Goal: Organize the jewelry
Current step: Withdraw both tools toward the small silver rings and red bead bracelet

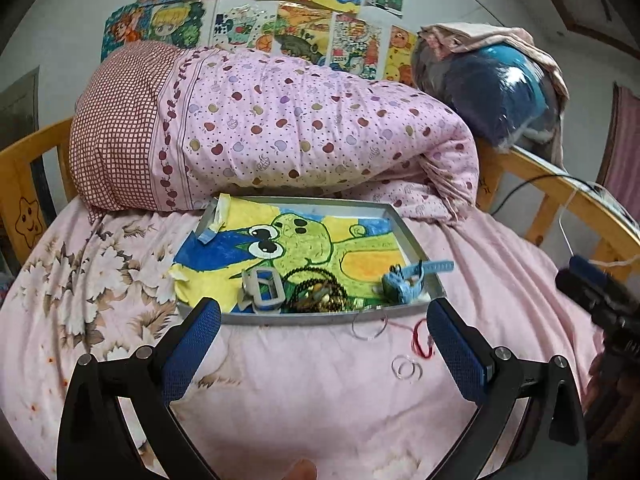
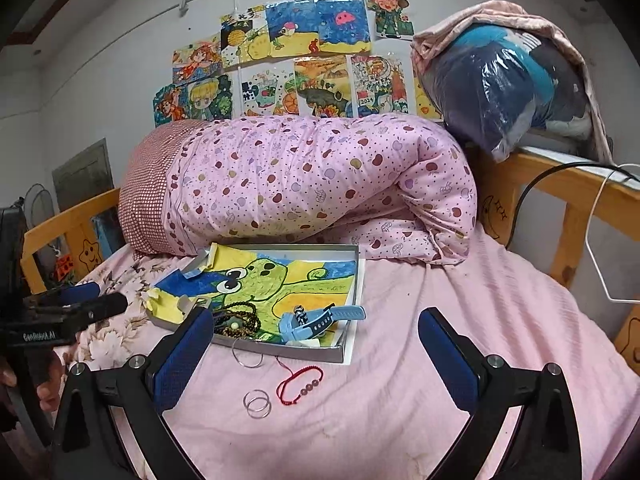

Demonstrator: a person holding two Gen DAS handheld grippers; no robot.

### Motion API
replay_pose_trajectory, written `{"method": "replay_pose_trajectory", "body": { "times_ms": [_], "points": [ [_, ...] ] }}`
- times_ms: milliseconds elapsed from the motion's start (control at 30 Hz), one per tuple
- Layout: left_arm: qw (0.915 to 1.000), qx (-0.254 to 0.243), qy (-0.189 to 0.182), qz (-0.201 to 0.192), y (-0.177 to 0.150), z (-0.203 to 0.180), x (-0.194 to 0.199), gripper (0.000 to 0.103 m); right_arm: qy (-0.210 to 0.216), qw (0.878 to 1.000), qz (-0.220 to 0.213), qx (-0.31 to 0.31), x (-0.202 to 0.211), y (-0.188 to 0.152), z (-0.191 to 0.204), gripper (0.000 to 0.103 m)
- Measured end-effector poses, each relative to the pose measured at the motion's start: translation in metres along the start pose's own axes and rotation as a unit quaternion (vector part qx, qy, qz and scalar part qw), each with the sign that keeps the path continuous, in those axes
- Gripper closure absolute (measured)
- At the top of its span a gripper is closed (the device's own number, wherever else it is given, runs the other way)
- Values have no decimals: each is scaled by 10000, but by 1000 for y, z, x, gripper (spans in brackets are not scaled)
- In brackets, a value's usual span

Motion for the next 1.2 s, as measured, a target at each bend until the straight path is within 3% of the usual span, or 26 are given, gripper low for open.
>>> {"method": "replay_pose_trajectory", "body": {
  "times_ms": [267,567,800,1200],
  "points": [
    [9995,-235,-40,213,-25,-2,4,2,-125,9995,302,23,11,-10,-1,0],
    [9977,-467,-24,497,-50,-7,-8,2,-201,9933,1133,-82,-14,-35,-21,0],
    [9945,-621,-211,819,-65,-20,-25,2,180,9811,1888,-394,-46,-60,-37,0],
    [9886,-714,-633,1168,-72,-44,-67,2,765,9769,1978,-261,-103,-65,-50,1]
  ]
}}
Point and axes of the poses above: each gripper's, at about its wrist camera, not at the fingertips, and x roughly against the way its jaws point, z to its left, y to its top, the point moved 6 cm from there along -x, roughly the way its jaws point, and after that the axes turned 8 degrees about y, right-handed, at the moved point
